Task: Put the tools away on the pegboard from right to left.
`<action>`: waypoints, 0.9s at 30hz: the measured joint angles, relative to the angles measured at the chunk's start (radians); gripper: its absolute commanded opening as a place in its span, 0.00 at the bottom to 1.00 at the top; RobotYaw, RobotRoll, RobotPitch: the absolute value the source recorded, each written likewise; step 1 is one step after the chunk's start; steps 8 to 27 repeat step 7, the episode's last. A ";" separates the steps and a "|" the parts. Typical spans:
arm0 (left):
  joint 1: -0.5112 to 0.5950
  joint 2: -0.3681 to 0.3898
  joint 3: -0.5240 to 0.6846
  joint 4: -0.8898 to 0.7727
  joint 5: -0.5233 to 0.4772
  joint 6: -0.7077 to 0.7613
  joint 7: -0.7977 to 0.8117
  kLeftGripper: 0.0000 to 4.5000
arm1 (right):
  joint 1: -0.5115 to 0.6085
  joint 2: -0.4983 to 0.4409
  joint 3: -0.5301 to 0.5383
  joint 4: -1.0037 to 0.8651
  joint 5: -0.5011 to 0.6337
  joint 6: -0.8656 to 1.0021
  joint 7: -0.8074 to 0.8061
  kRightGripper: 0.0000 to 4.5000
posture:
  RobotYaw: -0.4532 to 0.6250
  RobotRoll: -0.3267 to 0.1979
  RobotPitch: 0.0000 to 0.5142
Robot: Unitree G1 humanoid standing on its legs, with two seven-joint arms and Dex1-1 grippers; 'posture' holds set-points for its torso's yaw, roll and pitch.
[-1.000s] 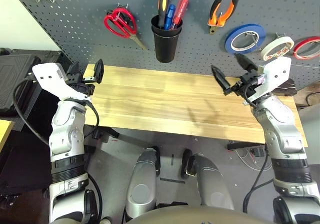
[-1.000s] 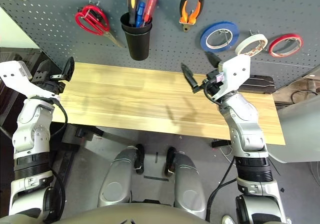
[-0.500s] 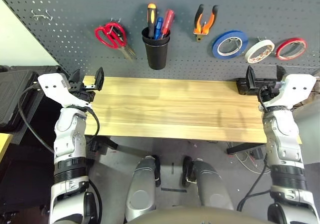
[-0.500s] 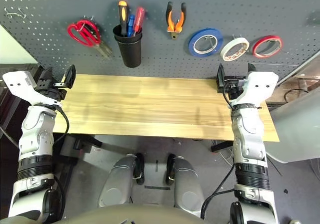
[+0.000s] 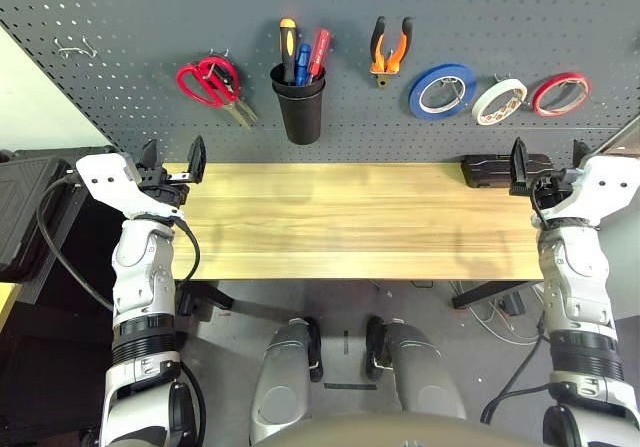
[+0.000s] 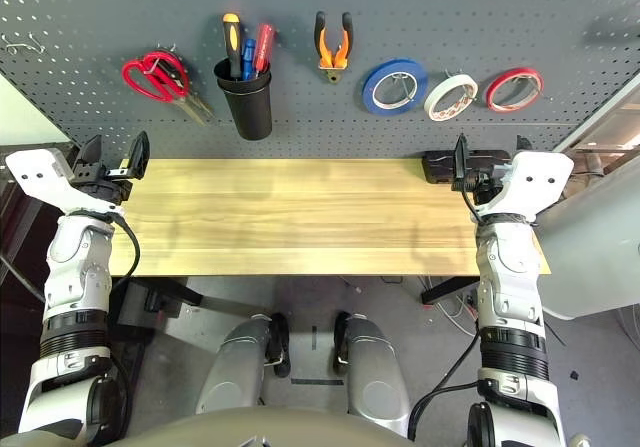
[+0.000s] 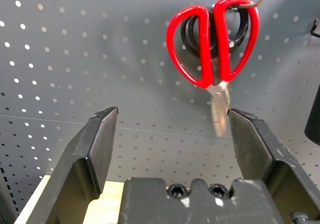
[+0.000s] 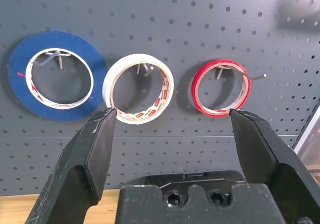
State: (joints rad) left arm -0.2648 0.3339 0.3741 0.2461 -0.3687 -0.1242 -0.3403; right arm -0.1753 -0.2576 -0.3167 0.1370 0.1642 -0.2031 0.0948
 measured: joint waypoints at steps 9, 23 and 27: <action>0.003 0.001 0.003 0.000 0.000 -0.010 0.010 1.00 | -0.020 0.000 0.002 0.031 -0.003 -0.007 0.000 1.00 | 0.45 0.62 0.24; 0.003 0.001 0.003 0.000 0.000 -0.010 0.010 1.00 | -0.020 0.000 0.002 0.031 -0.003 -0.007 0.000 1.00 | 0.45 0.62 0.24; 0.003 0.001 0.003 0.000 0.000 -0.010 0.010 1.00 | -0.020 0.000 0.002 0.031 -0.003 -0.007 0.000 1.00 | 0.45 0.62 0.24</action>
